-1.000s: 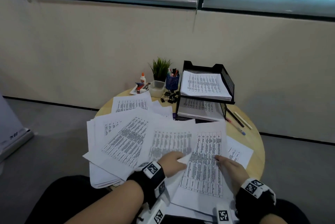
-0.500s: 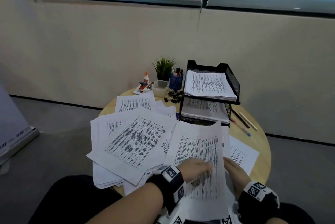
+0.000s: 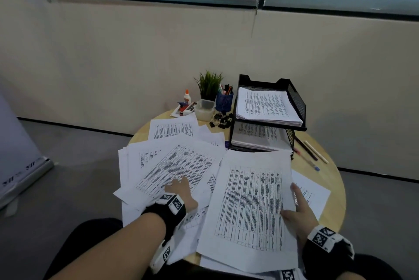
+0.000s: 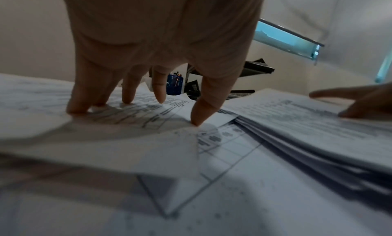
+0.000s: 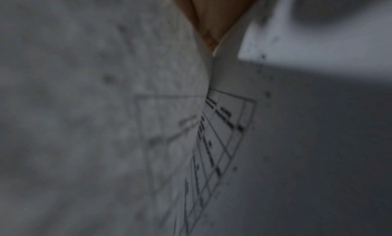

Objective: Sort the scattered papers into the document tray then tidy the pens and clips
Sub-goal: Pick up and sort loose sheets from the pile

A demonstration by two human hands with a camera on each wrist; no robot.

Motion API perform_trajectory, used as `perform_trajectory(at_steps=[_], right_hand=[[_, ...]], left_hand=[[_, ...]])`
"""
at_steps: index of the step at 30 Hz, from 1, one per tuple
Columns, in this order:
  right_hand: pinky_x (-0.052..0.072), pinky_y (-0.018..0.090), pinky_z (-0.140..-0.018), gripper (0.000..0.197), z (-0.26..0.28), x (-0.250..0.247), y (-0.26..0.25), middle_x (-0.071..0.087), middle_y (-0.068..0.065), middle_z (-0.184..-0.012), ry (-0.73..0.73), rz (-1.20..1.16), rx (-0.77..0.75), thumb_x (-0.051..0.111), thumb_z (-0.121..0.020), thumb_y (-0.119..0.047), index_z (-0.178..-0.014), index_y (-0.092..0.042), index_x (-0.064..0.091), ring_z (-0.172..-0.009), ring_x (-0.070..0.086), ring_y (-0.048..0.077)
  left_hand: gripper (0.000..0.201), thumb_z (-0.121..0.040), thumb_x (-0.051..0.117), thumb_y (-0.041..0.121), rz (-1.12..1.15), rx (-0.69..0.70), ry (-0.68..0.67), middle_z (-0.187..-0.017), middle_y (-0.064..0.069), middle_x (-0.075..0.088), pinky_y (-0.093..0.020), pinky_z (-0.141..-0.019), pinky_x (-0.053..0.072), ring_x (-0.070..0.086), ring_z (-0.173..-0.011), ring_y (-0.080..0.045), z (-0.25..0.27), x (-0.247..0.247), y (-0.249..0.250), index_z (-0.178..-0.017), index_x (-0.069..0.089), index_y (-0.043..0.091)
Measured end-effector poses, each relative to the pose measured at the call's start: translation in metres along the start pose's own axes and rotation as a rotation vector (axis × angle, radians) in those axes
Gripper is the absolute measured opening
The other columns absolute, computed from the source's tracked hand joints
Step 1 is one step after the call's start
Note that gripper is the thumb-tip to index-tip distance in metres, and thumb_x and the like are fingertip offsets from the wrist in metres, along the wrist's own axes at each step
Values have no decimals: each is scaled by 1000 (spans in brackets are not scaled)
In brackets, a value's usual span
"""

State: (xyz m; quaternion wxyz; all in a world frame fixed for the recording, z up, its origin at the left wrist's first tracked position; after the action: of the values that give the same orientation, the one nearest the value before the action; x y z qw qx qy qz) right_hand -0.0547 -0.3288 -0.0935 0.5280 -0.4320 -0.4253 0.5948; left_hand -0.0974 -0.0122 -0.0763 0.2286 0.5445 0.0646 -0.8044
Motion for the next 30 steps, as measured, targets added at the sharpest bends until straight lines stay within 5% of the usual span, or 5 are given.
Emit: perform_trajectory(at_steps=[5, 13, 20, 27, 30], right_hand=[[42, 49, -95, 59, -3, -4, 0, 44, 0, -139, -44, 62, -57, 41, -87, 18, -131, -21, 52, -121, 38, 58], [41, 41, -100, 48, -16, -22, 8, 62, 8, -123, 19, -21, -74, 47, -85, 15, -90, -24, 75, -113, 56, 34], [28, 12, -33, 42, -13, -30, 23, 62, 5, -68, 92, 25, 87, 42, -88, 16, -117, -8, 61, -26, 33, 9], [47, 28, -63, 41, -8, -28, 10, 61, 18, -100, 79, -25, 62, 49, -87, 10, -114, -15, 67, -78, 56, 32], [51, 12, -54, 40, -2, -25, 3, 63, 16, -105, 92, -39, 58, 48, -87, 12, -111, -14, 66, -76, 62, 23]], left_hand=[[55, -79, 56, 38, -129, 92, -19, -131, -11, 41, -37, -88, 49, 51, -113, -29, 2, -7, -2, -127, 41, 15], [66, -65, 68, 33, -159, 106, -96, -122, -8, 44, -37, -80, 50, 53, -106, -29, 10, -17, -1, -123, 42, 16], [21, -79, 59, 26, -301, 172, -88, -116, -9, 53, -27, -65, 47, 53, -75, -19, 16, -18, 6, -94, 54, 12], [120, -51, 81, 50, -243, 195, -159, -148, -14, 28, -52, -100, 41, 40, -129, -39, 9, -9, -10, -146, 10, 31], [113, -59, 77, 33, -321, 201, -134, -143, -17, 32, -51, -92, 47, 46, -122, -42, 13, -7, -6, -146, 5, 30]])
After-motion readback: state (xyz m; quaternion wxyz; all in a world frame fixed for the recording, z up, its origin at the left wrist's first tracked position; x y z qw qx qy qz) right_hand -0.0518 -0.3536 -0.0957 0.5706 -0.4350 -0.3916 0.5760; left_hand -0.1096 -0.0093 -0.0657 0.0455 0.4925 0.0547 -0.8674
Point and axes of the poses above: each hand's wrist, its own z-axis away from the middle knuckle, its own x-axis out of the palm, y = z × x, the point moved 3 cm from there along -z, towards the middle knuckle
